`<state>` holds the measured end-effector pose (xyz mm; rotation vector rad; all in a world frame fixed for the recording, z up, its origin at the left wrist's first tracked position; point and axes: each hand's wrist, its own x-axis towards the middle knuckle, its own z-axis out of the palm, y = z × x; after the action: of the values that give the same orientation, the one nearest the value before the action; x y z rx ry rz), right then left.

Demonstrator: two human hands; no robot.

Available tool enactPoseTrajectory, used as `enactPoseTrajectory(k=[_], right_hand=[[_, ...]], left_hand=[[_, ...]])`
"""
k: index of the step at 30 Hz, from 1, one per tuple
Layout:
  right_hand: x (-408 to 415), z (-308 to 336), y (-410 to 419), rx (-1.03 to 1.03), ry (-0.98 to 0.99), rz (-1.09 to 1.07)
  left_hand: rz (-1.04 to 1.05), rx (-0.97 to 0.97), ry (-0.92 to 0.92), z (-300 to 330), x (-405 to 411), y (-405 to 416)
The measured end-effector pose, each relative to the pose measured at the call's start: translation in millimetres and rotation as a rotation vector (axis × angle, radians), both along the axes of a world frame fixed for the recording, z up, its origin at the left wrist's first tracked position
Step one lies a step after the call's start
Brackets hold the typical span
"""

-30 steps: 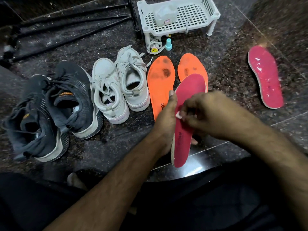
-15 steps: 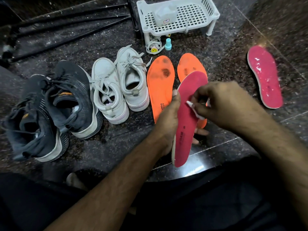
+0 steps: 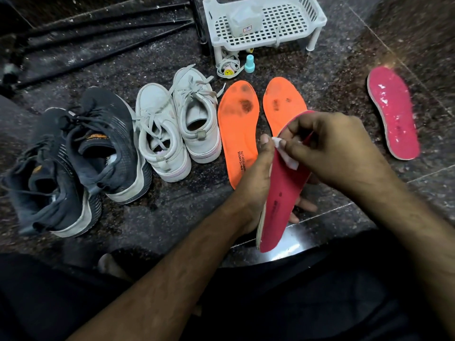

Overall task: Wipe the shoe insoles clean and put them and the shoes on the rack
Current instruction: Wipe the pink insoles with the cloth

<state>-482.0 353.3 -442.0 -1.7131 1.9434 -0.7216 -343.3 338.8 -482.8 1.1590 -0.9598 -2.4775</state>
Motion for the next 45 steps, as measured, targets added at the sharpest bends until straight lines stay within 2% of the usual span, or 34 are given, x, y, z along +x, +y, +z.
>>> enactPoseTrajectory(k=[3,5,8,10,13,16,20,24,27,31,33,35,39,42,45], right_hand=[[11,0,4,0.064,0.027,0.095],[19,0,8,0.169,0.028,0.242],[25,2,13,0.311,-0.023,0.458],[23,3,12,0.314,-0.028,0.497],[10,2,7,0.197,0.089,0.397],[-7,-2,0,0.051,0.197,0.141],[-26,1,-5,-0.083,0.257,-0.119],[-27,5,-5,-0.182,0.334,-0.211],[-25,6,-5,-0.190,0.345,-0.181],[-11,4,-3,-0.020,0.217,0.126],[-5,4,0,0.073,0.149,0.243],[-5,6,1,0.131,0.074,0.278],[-12,9,3,0.261,-0.081,0.344],[-9,8,5,0.270,0.004,0.369],[-13,4,1,0.203,0.161,0.231]], left_hand=[[0.055,0.027,0.027,1,-1,1],[0.169,0.038,0.022,2,1,-4],[0.407,0.052,0.121,0,3,-12],[0.424,0.052,0.162,0,5,-14],[0.196,-0.014,0.068,-2,5,-10],[-0.004,-0.048,0.060,-5,4,-1],[-0.128,-0.109,0.094,-9,4,3],[-0.140,-0.233,0.043,-10,6,3],[-0.094,-0.196,0.042,-11,0,0],[0.232,-0.105,-0.001,-10,-20,-5],[0.212,-0.039,0.045,-9,-15,0],[0.182,-0.055,0.128,-2,-3,3],[0.042,-0.054,0.096,16,-1,4],[-0.006,-0.079,0.050,13,0,6],[0.029,-0.038,-0.018,9,-1,4]])
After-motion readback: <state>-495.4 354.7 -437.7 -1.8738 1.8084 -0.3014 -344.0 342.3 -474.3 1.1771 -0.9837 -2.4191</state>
